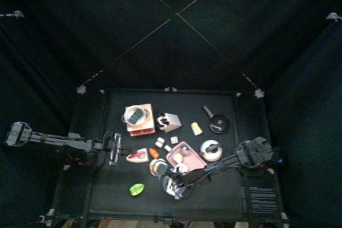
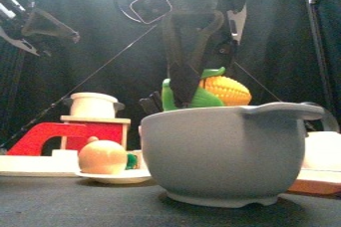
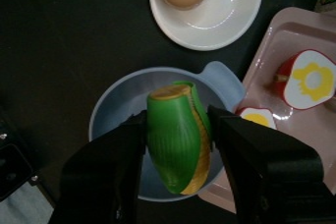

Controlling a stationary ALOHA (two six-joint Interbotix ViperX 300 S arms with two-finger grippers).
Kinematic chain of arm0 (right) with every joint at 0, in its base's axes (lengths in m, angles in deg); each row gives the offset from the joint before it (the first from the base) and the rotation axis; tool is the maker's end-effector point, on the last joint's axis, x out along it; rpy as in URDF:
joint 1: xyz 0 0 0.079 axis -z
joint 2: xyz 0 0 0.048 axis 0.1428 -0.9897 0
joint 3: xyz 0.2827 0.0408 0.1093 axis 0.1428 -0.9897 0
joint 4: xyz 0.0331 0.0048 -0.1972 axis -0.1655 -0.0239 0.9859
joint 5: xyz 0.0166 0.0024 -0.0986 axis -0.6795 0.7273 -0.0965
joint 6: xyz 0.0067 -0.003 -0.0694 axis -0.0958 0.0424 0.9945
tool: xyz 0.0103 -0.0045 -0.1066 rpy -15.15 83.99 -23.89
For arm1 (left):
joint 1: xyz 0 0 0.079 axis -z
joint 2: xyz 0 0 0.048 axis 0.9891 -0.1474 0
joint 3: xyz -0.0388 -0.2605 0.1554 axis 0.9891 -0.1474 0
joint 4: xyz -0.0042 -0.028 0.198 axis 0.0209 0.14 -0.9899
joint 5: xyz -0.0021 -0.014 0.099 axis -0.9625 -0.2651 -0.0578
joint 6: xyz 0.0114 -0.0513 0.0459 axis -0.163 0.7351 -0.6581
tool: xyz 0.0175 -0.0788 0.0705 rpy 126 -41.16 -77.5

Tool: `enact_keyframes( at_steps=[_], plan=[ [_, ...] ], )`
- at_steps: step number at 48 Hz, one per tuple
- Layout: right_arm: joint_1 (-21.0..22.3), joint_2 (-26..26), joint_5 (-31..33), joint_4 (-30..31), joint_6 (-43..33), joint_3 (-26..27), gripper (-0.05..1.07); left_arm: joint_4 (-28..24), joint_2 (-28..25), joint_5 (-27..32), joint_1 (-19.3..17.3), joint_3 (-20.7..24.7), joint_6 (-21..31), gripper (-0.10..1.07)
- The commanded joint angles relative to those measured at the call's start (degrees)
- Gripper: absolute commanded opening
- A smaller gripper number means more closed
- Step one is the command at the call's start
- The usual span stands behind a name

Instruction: Hand over corn

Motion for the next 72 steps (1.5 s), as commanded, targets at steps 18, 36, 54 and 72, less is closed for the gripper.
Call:
enact_keyframes(
  at_steps=[18, 36, 54, 72],
  plan=[
    [-1.6, 9.1, -13.5, 14.6, -0.5, -4.7, 0.74, 1.4, -0.1, -5.3, 2.5, 0.1, 0.0, 0.09],
    [0.6, 16.3, -33.8, 17.9, -0.4, -15.1, 0.74, -0.3, -3.9, -8.0, 6.1, 1.3, -0.2, 0.64],
    [9.3, 22.1, -46.7, 17.4, -0.4, -22.9, 0.74, -4.7, -15.8, -11.4, 7.5, 7.7, -0.3, 0.85],
    [13.6, 24.3, -57.5, 14.7, -0.2, -25.0, 0.74, -4.6, -21.1, -14.4, 7.6, 12.2, -0.3, 0.85]
  ],
)
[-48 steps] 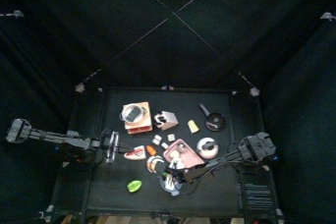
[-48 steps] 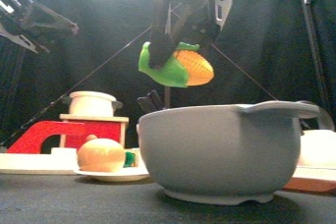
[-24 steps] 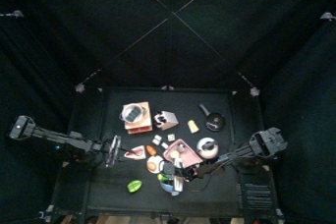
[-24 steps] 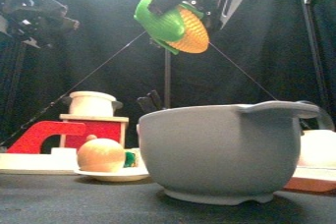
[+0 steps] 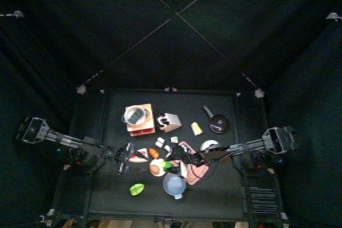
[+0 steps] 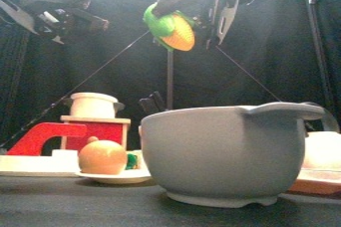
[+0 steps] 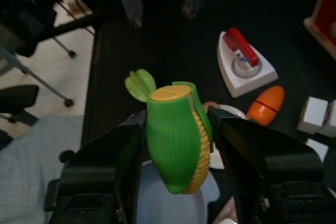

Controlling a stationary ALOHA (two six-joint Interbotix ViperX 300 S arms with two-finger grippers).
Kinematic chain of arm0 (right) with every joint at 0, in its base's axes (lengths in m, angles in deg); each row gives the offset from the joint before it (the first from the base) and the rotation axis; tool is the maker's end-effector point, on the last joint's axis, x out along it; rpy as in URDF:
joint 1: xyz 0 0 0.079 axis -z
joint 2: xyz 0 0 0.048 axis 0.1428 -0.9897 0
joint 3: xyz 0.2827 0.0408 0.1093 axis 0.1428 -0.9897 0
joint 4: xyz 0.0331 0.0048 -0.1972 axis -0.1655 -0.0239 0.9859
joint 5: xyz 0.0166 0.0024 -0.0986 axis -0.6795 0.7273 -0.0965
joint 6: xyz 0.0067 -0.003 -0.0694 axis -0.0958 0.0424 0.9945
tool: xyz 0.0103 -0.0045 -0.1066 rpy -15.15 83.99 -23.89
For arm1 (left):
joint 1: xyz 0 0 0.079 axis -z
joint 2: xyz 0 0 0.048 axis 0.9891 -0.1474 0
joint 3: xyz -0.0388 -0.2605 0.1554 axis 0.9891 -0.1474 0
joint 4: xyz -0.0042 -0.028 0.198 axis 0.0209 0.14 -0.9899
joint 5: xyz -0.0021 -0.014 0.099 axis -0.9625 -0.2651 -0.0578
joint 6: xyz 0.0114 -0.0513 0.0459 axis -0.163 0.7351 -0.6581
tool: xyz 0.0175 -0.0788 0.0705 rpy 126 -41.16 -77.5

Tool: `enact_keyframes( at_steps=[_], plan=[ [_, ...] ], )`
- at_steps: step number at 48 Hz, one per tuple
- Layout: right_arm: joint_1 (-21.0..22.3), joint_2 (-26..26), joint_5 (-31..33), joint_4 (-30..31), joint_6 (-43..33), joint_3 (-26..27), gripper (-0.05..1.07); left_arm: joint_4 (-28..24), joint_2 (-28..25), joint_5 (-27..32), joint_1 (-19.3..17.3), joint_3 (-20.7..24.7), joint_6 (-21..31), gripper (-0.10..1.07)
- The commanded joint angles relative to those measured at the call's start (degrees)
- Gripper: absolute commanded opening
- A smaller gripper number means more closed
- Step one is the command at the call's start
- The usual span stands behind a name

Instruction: Hand over corn

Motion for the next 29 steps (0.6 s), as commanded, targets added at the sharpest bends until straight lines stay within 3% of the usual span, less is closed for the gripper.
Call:
enact_keyframes(
  at_steps=[1, 15, 29],
  plan=[
    [0.7, 2.2, -2.7, -0.4, 0.1, 0.2, 0.74, 0.0, -0.7, -2.5, 0.2, 2.2, 0.0, 0.86],
    [1.6, 2.7, -8.2, -1.6, 0.7, -0.4, 0.74, 0.7, -3.3, -6.2, 0.1, 4.3, 0.1, 0.86],
    [1.8, 2.7, -11.1, -1.6, 0.2, -0.9, 0.74, 5.7, -5.5, -8.5, 0.1, 5.5, -0.4, 0.93]
  ],
)
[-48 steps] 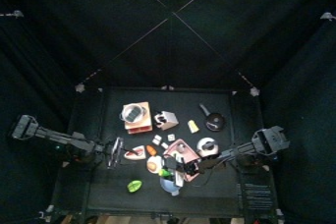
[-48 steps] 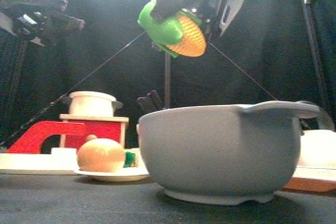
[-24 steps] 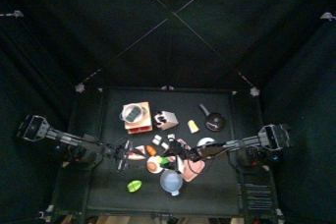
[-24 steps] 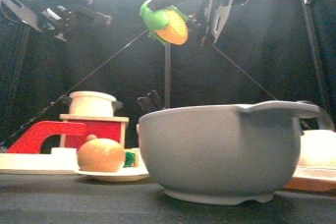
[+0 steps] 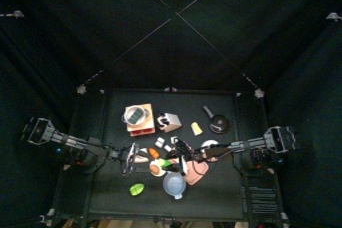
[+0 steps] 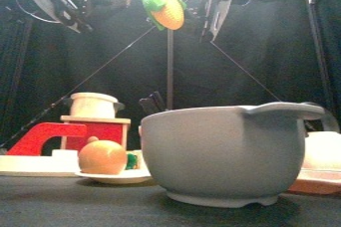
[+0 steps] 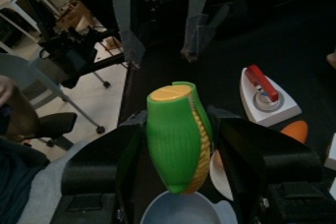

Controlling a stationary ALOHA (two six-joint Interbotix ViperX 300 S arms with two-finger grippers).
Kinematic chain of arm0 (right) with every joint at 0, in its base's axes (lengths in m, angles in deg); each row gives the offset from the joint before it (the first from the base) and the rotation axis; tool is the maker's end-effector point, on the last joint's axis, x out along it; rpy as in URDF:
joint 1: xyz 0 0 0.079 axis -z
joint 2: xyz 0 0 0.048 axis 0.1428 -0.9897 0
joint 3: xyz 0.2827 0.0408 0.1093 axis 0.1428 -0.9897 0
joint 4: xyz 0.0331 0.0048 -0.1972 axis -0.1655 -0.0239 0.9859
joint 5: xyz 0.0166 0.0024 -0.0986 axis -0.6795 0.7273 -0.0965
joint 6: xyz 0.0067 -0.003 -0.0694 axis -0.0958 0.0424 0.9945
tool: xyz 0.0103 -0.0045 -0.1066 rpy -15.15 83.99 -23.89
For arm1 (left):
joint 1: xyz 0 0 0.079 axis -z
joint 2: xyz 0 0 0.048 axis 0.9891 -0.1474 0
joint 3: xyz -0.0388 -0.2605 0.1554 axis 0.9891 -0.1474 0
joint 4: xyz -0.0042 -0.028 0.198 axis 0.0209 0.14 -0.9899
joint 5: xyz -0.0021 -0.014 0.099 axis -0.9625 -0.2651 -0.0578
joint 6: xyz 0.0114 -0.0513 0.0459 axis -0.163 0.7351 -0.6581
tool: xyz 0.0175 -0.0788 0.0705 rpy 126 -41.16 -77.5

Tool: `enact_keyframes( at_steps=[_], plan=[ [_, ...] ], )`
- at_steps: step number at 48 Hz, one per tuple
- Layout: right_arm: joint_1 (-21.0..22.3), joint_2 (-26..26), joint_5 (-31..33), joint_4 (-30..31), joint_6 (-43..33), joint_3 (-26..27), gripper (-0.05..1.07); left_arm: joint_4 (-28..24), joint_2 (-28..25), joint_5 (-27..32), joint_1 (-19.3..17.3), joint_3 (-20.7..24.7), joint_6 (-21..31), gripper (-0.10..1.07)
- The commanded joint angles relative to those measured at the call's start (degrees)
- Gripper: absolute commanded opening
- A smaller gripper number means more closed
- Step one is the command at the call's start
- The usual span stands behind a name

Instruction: Hand over corn

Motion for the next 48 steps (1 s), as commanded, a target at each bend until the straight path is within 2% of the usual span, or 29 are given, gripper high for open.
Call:
enact_keyframes(
  at_steps=[1, 7, 16, 25, 30, 39, 48],
  plan=[
    [0.4, 1.9, -1.3, -0.2, -0.1, 0.6, 0.74, 0.4, -0.7, -1.0, 0.1, 1.6, -0.4, 0.96],
    [0.4, 1.9, -2.1, -0.2, -0.1, 0.1, 0.74, -3.1, -1.3, -1.3, 0.1, 2.0, -2.2, 1.03],
    [0.0, 1.8, -3.2, 1.1, 0.4, -1.9, 0.74, -7.9, -2.1, -3.4, 0.2, 1.8, -6.0, 1.03],
    [-0.1, 1.2, -3.4, 2.6, 0.3, -4.1, 0.74, -10.1, -6.2, -3.8, 0.3, 3.4, -7.6, 1.03],
    [-0.4, 0.9, -3.4, 2.8, 0.1, -4.9, 0.74, -10.5, -9.2, -3.8, 0.3, 5.5, -10.5, 1.03],
    [-1.1, 0.6, -2.6, 2.2, -0.4, -6.3, 0.74, -10.9, -11.7, -0.9, 0.4, 8.5, -17.2, 1.03],
    [-3.1, 0.5, -1.1, -1.8, -0.3, -7.0, 0.74, -8.7, -11.9, 6.1, 0.4, 10.2, -19.9, 1.03]
  ],
)
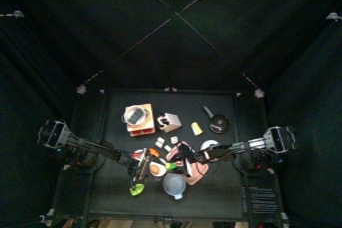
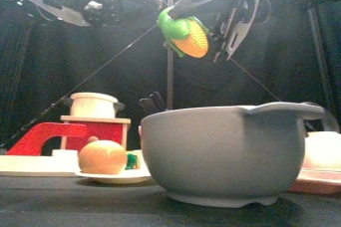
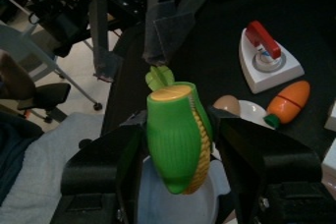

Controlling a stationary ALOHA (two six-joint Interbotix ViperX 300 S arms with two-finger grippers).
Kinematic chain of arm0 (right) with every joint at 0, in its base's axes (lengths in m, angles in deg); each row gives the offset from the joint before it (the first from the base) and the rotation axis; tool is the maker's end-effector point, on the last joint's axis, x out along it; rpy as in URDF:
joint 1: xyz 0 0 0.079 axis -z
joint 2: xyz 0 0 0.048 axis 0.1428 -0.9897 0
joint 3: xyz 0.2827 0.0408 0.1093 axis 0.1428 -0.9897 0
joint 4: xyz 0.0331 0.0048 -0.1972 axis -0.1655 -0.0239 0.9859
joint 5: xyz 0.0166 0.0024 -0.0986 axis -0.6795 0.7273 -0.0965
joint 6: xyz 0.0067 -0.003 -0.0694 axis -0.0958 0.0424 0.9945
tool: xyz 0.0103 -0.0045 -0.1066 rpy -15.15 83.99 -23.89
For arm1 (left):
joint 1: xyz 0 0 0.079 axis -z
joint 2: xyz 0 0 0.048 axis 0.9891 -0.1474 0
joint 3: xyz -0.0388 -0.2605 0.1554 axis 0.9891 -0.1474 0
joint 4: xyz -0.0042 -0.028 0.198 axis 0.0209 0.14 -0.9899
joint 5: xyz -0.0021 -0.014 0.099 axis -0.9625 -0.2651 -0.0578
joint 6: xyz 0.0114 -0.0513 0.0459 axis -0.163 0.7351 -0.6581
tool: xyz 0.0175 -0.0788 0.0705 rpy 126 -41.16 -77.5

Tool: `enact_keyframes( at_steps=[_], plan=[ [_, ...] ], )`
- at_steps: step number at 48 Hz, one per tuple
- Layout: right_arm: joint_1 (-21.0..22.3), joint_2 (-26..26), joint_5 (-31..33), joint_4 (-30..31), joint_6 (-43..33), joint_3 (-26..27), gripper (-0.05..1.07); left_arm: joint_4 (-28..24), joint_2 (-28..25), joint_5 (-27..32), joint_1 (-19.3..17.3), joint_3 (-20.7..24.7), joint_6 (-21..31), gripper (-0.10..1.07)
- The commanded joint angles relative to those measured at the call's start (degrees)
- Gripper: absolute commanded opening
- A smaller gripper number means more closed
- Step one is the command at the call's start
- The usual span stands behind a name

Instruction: Hand over corn

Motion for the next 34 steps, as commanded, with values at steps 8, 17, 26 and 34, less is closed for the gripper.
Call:
enact_keyframes(
  at_steps=[8, 17, 26, 34],
  plan=[
    [-1.7, -0.1, 1.2, -2.4, 0.1, 0.9, 0.74, 0.1, -1.6, 4.8, 0.1, 3.8, -2.2, 1.03],
    [-2.7, -0.6, 1.7, -2.1, 0.4, 0.6, 0.74, 0.9, -3.3, 5.4, 0.1, 5.0, -5.3, 1.03],
    [-2.8, -0.8, 2.7, -1.7, 0.4, 0.8, 0.74, 6.0, -4.9, 5.9, 0.1, 5.8, -6.3, 1.03],
    [-3.3, -1.0, 3.2, -1.3, 0.4, 0.7, 0.74, 4.0, -6.2, 5.9, 0.4, 6.8, -9.2, 1.03]
  ],
)
